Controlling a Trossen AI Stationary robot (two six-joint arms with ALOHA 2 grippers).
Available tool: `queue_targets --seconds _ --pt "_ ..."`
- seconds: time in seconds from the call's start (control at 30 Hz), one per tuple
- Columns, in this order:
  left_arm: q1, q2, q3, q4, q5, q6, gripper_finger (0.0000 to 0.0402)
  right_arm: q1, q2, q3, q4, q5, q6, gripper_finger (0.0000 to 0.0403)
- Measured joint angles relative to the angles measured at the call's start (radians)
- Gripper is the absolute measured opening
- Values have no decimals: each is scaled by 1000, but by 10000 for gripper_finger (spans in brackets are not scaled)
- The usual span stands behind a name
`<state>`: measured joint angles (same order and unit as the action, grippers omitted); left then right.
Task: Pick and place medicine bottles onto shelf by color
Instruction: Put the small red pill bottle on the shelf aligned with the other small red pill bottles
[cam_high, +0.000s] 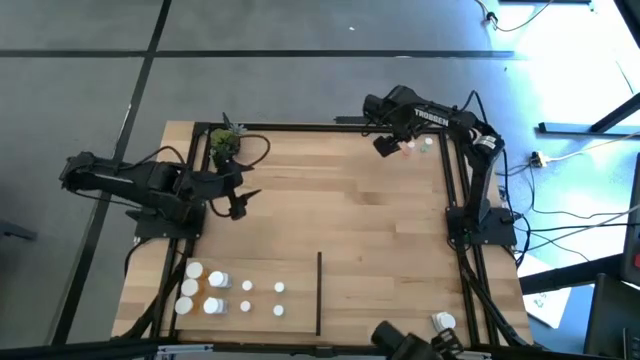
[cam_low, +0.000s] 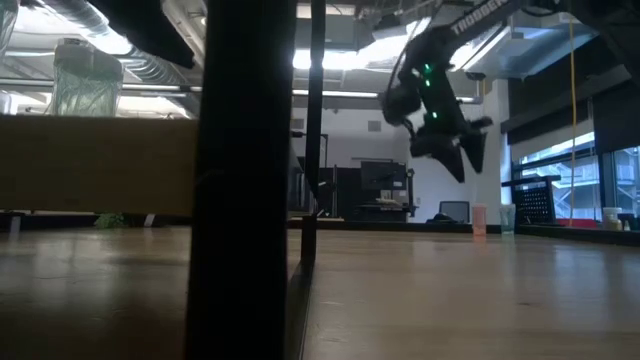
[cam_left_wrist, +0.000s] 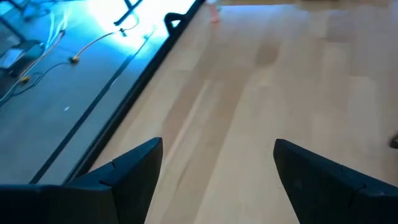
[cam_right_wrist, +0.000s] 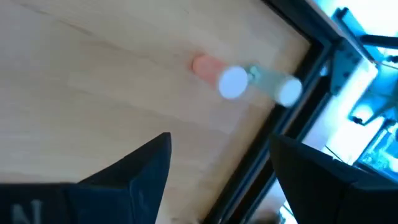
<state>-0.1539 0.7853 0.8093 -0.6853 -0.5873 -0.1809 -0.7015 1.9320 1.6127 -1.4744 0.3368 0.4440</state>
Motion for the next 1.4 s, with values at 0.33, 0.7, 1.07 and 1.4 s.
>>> queue_targets --seconds 0.33,0.7,1.07,1.4 --pt "92 0 0 0 1 -26 301 -88 0 -122 136 -18 -119 271" --pt "126 0 0 -1 1 -26 301 -149 0 -170 245 -51 -167 271" --pt "126 0 0 -1 1 -26 301 -179 0 -200 272 -78 -192 270" --pt "126 0 0 -1 2 -26 301 -180 0 -200 299 -78 -217 219"
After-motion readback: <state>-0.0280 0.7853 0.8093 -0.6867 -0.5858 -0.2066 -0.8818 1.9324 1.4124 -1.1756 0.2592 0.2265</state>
